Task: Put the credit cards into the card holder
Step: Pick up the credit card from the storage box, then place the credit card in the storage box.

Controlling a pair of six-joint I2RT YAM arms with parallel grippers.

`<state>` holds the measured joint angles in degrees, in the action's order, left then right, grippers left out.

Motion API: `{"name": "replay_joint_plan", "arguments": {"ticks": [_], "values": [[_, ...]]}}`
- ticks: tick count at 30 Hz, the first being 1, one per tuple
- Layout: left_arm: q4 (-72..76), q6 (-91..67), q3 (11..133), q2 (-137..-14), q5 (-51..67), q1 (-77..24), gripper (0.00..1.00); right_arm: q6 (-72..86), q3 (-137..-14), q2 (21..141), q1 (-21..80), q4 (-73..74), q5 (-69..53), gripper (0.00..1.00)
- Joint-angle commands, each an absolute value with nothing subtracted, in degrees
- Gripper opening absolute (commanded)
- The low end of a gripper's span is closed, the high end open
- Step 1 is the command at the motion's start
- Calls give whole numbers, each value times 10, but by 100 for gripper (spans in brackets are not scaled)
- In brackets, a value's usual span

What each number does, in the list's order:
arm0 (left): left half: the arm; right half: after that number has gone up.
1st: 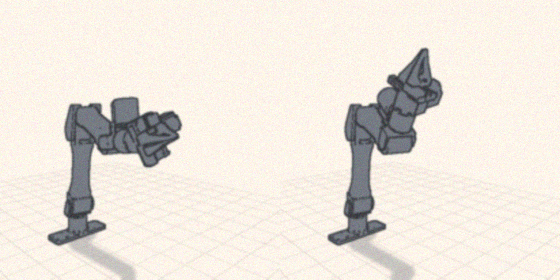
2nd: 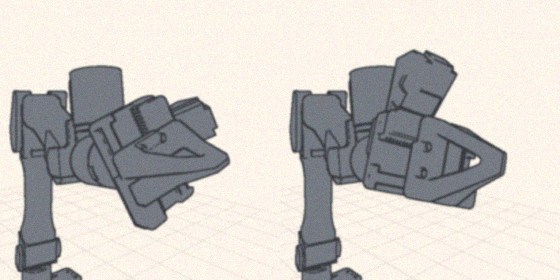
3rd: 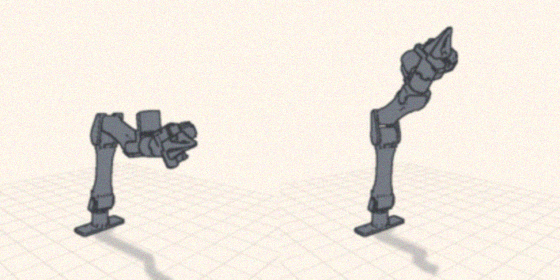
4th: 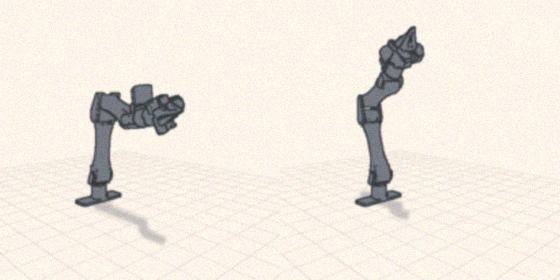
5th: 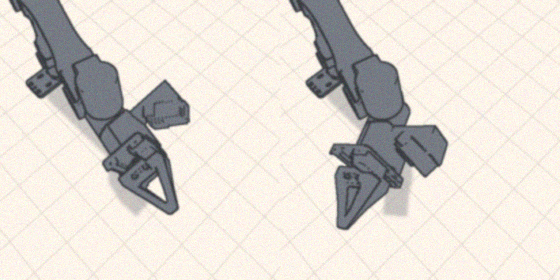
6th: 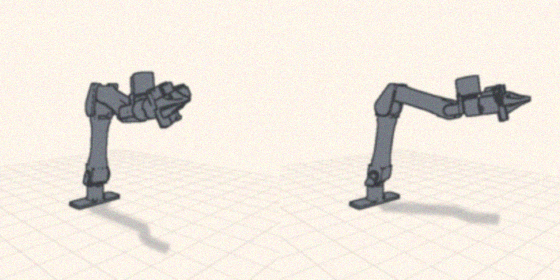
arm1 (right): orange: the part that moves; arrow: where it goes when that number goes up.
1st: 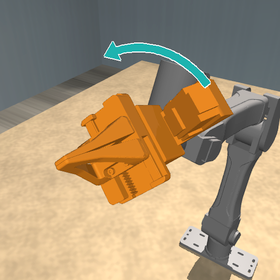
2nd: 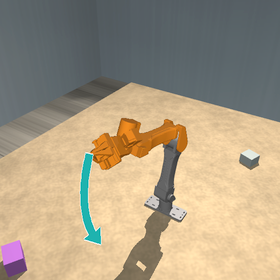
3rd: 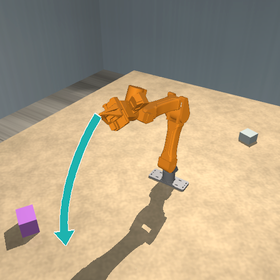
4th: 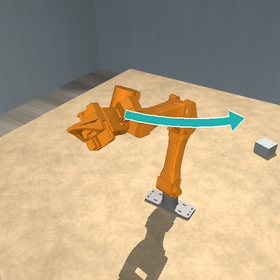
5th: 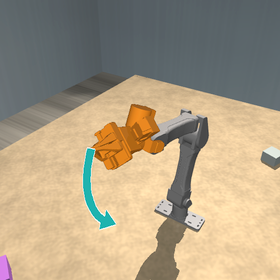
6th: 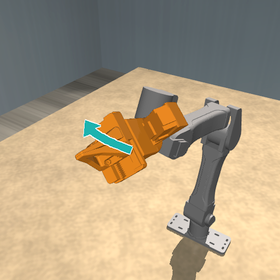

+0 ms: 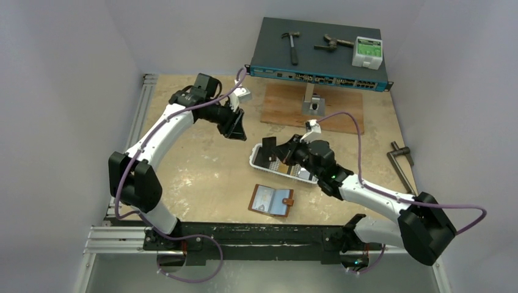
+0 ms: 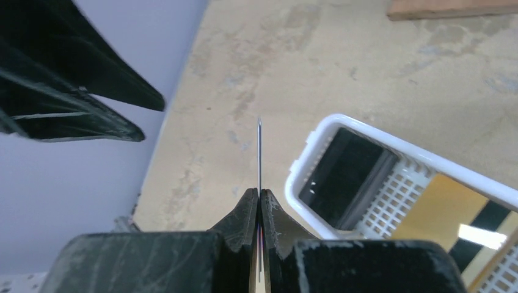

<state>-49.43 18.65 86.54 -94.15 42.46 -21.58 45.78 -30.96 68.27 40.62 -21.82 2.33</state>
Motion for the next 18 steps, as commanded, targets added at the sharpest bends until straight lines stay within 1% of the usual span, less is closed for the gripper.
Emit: {"name": "replay_joint_plan", "arguments": {"ticks": [1, 6, 11, 12, 14, 15, 16, 18], "values": [[-517, 135, 885, -938, 553, -195, 34, 453, -270, 640, 387, -352, -60, 0], [-458, 79, 849, -946, 676, -178, 37, 499, -220, 629, 365, -500, -150, 0], [-400, 36, 811, -939, 742, -177, 42, 540, -212, 648, 348, -598, -231, 0], [-388, 26, 805, -936, 751, -177, 47, 549, -212, 655, 345, -618, -246, 0], [-363, 7, 793, -933, 765, -176, 49, 570, -213, 671, 341, -656, -272, 0], [-353, -4, 789, -932, 779, -175, 58, 580, -213, 680, 339, -676, -285, 0], [-338, -23, 785, -931, 787, -175, 62, 589, -214, 690, 337, -693, -296, 0], [-313, -52, 776, -924, 802, -174, 62, 601, -219, 709, 336, -717, -316, 0]]}}
